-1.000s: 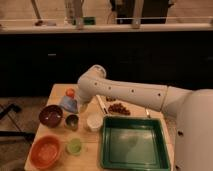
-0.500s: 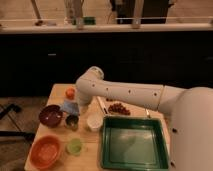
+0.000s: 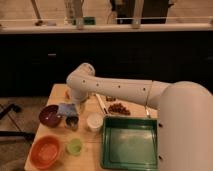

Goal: Place sponge in metal cup

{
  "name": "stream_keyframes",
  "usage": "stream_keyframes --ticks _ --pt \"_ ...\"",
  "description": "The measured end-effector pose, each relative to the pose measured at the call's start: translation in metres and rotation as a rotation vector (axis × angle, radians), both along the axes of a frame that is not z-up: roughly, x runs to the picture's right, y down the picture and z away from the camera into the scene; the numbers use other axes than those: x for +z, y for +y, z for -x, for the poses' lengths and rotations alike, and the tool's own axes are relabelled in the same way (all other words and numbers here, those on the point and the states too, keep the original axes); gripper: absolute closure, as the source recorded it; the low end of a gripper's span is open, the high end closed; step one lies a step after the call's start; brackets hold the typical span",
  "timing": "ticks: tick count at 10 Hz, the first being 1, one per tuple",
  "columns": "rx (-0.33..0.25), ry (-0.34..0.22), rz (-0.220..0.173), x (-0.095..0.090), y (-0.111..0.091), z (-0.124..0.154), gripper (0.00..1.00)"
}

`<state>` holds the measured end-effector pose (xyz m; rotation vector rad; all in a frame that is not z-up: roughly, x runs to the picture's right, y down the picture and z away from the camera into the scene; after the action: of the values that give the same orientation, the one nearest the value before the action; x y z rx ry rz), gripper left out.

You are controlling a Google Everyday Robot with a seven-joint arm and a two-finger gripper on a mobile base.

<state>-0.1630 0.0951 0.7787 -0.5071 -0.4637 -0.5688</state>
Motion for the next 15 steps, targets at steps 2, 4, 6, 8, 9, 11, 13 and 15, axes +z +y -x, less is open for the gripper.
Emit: stream_keyframes --ticks 2,4,6,8,9,11,13,15 --pt "-0.031 -0.014 0.028 0.006 0.009 0.004 1.00" --pt "-0.048 -0.026 0.053 0.009 0.018 0.009 1.00" --pt "-0.056 -0.027 0.069 0.011 0.025 0.008 1.00" --pt "-0.063 -0.027 0.085 0.011 0.032 0.006 1.00" --pt "-0.065 -0.027 0.089 0.011 0.034 0.006 1.00" --pt "-0.067 -0.028 0.100 0.012 0.040 0.005 1.00" --pt "-0.057 -0.019 0.106 0.014 0.043 0.003 0.97" --pt "-0.054 -0.016 0.107 0.014 0.044 0.002 0.93"
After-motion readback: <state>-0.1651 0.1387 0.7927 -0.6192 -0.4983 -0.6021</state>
